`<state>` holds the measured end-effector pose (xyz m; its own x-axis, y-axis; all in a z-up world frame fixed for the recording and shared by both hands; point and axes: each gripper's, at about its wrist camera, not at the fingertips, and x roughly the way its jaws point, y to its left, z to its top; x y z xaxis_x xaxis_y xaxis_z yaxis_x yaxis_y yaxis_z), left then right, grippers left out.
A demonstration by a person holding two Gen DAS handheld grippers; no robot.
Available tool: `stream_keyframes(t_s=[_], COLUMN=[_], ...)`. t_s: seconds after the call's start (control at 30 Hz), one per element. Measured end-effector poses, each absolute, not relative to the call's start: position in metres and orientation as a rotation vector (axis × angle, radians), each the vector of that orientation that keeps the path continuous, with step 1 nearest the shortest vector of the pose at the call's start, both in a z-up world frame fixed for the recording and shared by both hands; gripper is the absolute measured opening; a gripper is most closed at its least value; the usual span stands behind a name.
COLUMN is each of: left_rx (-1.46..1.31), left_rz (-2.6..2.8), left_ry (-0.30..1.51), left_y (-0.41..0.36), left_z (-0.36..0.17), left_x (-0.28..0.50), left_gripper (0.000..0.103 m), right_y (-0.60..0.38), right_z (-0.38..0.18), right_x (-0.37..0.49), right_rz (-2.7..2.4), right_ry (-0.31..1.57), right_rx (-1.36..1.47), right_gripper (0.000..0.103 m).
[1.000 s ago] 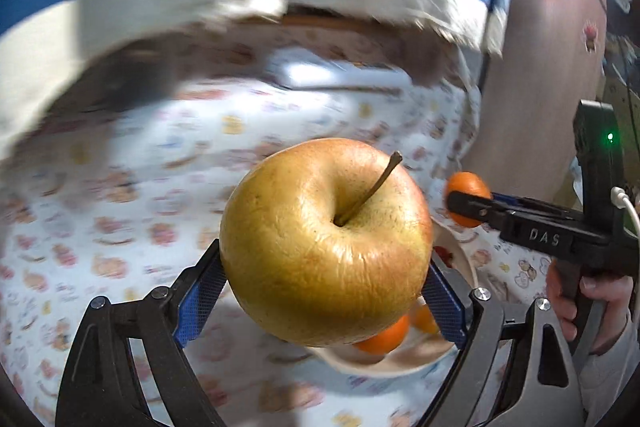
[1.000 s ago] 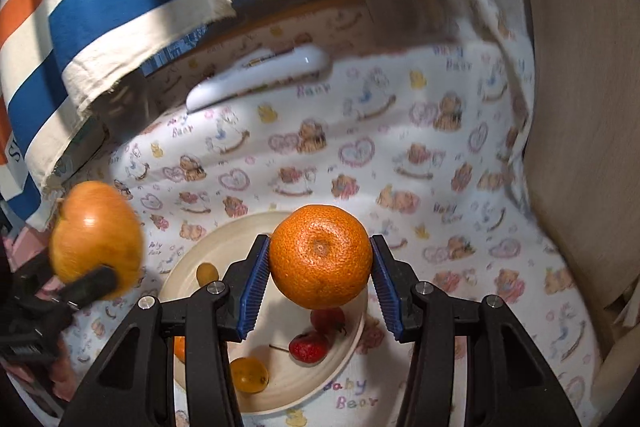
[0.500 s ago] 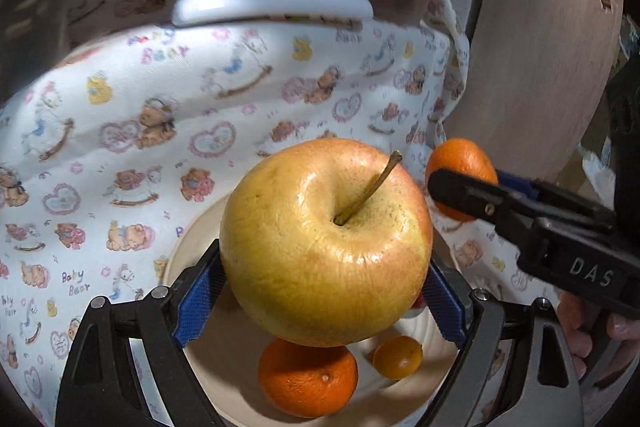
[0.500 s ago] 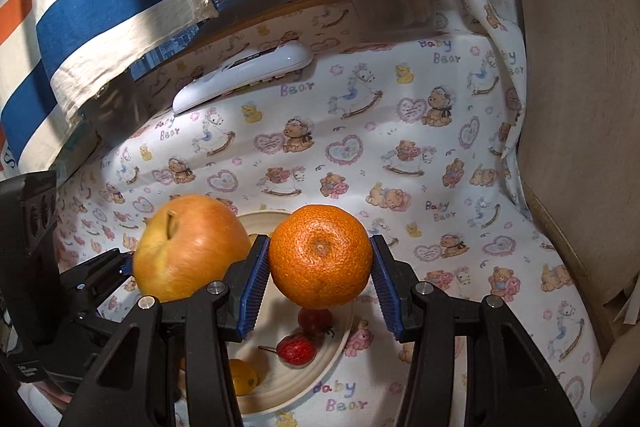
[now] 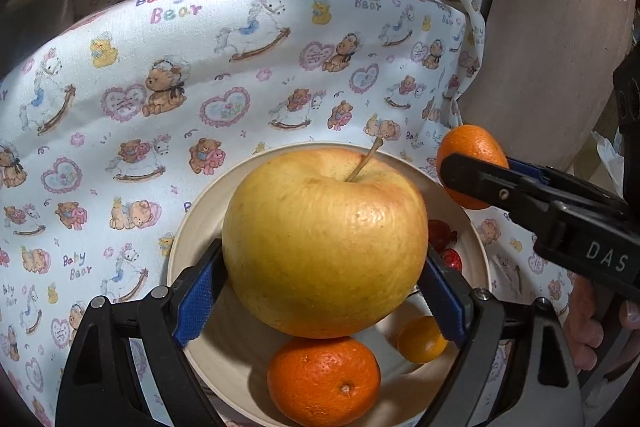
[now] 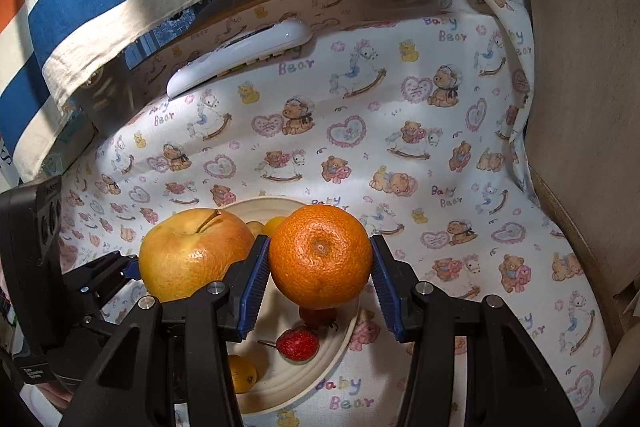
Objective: Organize fruits
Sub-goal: 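Lower both fruits onto the plate and open both tools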
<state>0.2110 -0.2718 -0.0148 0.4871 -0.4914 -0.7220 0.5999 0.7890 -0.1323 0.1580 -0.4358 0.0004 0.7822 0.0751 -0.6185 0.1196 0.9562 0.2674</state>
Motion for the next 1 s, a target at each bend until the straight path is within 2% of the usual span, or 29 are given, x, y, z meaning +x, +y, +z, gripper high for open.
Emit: stream_keyframes(t_s=[0.13,0.2,0.27,0.5,0.8,0.9,0.97,1.0], left_rx=[0.151,0.158,0.148,0.049,0.060,0.051,0.064,0.075], left_rz=[-0.672,-0.665,-0.661,-0.651,-0.590,-0.545,-0.518,-0.499], left_ry=[0.819,0.807,0.784,0.674,0.511,0.458,0.403,0.376], left_y=[-0.271,-0.271,-0.266,-0.241,-0.214,-0.199,-0.189,-0.183], left_z=[-0.014,-0.014,-0.014,-0.004,0.016,0.024,0.033,0.038], left_x=[0.209,0.208,0.206,0.199,0.182,0.171,0.161,0.155], left_gripper=[0.090,0.098,0.101,0.102,0.102,0.102,0.102,0.102], right_y=[-0.435,-0.435,-0.435,-0.434,-0.432,-0.432,-0.430,-0.429], right_z=[-0.004,-0.006,-0.008,-0.015,-0.014,-0.009,-0.004,-0.001], right_x=[0.160,0.162,0.163,0.167,0.168,0.165,0.160,0.158], right_rz=[-0.028,-0.032,-0.035,-0.038,-0.038,-0.026,-0.036,-0.040], right_ry=[0.688,0.695,0.701,0.724,0.726,0.701,0.670,0.656], right_rx=[0.293,0.291,0.288,0.292,0.293,0.296,0.282,0.278], right_gripper=[0.051,0.051,0.051,0.051,0.051,0.059,0.070,0.070])
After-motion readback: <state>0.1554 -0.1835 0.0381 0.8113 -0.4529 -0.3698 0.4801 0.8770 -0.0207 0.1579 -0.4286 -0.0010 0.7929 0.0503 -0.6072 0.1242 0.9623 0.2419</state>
